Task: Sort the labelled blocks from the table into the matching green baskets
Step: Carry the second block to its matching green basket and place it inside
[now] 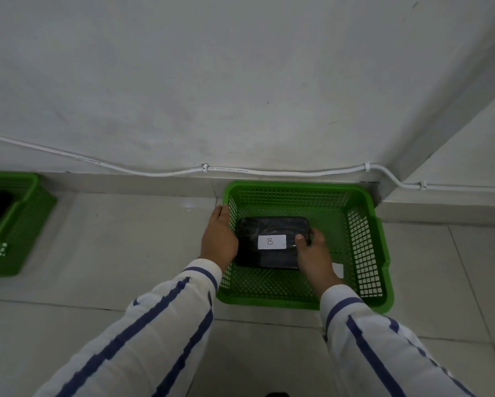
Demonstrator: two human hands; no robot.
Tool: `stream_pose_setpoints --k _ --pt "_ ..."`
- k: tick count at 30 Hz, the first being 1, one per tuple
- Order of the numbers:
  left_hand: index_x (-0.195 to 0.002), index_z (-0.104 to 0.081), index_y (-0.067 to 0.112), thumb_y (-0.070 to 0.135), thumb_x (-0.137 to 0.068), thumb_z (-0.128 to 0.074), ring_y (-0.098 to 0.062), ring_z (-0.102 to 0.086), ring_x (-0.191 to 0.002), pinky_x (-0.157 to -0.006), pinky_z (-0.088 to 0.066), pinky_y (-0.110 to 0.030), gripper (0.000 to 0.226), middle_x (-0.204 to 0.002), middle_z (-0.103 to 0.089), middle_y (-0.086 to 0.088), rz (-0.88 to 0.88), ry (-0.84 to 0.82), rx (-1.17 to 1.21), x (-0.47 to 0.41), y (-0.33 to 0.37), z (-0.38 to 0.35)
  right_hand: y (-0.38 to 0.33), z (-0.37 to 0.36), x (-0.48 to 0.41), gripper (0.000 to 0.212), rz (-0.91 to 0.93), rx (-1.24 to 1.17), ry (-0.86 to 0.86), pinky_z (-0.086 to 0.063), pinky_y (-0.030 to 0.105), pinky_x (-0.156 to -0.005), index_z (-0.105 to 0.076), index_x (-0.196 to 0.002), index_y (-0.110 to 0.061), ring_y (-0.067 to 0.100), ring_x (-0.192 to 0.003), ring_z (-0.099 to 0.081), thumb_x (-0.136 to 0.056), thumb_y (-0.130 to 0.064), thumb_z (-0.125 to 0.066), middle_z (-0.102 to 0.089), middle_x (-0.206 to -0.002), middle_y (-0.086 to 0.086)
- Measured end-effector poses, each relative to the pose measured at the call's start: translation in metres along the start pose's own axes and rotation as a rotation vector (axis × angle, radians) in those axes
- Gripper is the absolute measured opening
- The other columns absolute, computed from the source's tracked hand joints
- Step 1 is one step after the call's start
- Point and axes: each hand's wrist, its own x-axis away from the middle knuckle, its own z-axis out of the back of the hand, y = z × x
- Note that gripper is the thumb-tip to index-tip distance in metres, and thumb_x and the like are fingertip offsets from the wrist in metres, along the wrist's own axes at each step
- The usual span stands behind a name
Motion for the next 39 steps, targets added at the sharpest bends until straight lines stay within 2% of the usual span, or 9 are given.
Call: stream_pose_setpoints --k 2,5,8,12,17,21,28,39 --pt "-0.147 -0.021 0.012 0.0 -0.088 -0.043 -0.025 -0.024 -0.141 -0.111 -0.017 -0.028 0.064 -0.156 -0.019 -0.009 -0.003 -0.002 0.007 0.0 0.001 0.0 0.0 -0.002 0.002 0.056 0.025 0.095 -0.008 -0.04 0.039 -0.1 -0.03 -0.141 -0.008 0.035 -0.121 -0.046 -0.093 -0.026 -0.053 -0.044 -0.139 0.021" --pt "-0.147 -0.02 0.012 0.002 -0.088 -0.042 -0.025 -0.024 -0.141 -0.112 -0.017 -0.029 0.063 -0.156 -0.018 -0.009 -0.002 -0.008 0.012 0.0 0.001 0.001 -0.003 -0.005 0.009 0.068 0.111 0.337 0.026 -0.029 0.046 -0.111 -0.021 -0.147 -0.014 0.037 -0.135 -0.028 -0.091 -0.03 -0.056 -0.025 -0.15 0.019" --pt "-0.147 -0.02 0.012 0.0 -0.087 -0.042 -0.023 -0.022 -0.142 -0.111 -0.016 -0.027 0.065 -0.157 -0.018 -0.009 -0.005 -0.014 0.017 0.001 0.0 0.001 -0.002 -0.012 0.018 0.059 0.245 0.666 -0.062 -0.025 0.049 -0.111 -0.031 -0.143 -0.025 0.036 -0.137 -0.019 -0.09 -0.033 -0.054 -0.021 -0.153 0.014" --pt "-0.147 -0.021 0.012 0.0 -0.087 -0.041 -0.023 -0.023 -0.142 -0.114 -0.017 -0.03 0.064 -0.156 -0.02 -0.01 -0.007 -0.017 0.028 0.001 0.001 0.003 0.006 -0.027 0.029 0.053 0.269 0.934 -0.166 -0.025 0.051 -0.107 -0.033 -0.141 -0.036 0.036 -0.135 -0.019 -0.09 -0.032 -0.049 -0.019 -0.153 0.01" --pt "-0.145 -0.027 0.017 0.015 -0.092 -0.041 -0.023 -0.039 -0.131 -0.112 -0.031 -0.037 0.055 -0.148 -0.036 -0.01 -0.029 0.015 0.092 0.002 0.002 0.003 0.009 -0.032 0.025 0.054 0.293 0.982 -0.176 -0.028 0.051 -0.106 -0.032 -0.142 -0.036 0.038 -0.134 -0.019 -0.091 -0.027 -0.048 -0.015 -0.154 0.01" --pt "-0.14 -0.036 0.024 0.013 -0.09 -0.039 -0.026 -0.046 -0.124 -0.102 -0.031 -0.027 0.052 -0.14 -0.046 -0.009 -0.06 0.064 0.165 0.003 0.0 0.003 0.004 -0.033 0.014 0.056 0.312 0.995 -0.186 -0.025 0.051 -0.107 -0.031 -0.143 -0.037 0.038 -0.136 -0.016 -0.091 -0.025 -0.047 -0.01 -0.156 0.01" --pt "-0.139 -0.041 0.021 0.009 -0.094 -0.036 -0.023 -0.048 -0.121 -0.097 -0.028 -0.021 0.047 -0.139 -0.049 -0.008 -0.059 0.124 0.181 0.003 -0.003 0.001 -0.008 -0.041 0.0 0.06 0.293 1.012 -0.214 -0.019 0.051 -0.11 -0.023 -0.146 -0.035 0.039 -0.14 -0.008 -0.092 -0.02 -0.043 -0.001 -0.158 0.01" --pt "-0.14 -0.038 0.014 0.005 -0.093 -0.037 -0.025 -0.045 -0.126 -0.102 -0.027 -0.023 0.048 -0.144 -0.043 -0.012 -0.022 0.109 0.154 0.003 -0.004 -0.001 -0.018 -0.051 -0.011 0.066 0.246 1.043 -0.248 -0.014 0.051 -0.111 -0.016 -0.148 -0.033 0.041 -0.14 -0.003 -0.09 -0.016 -0.04 0.002 -0.159 0.01"
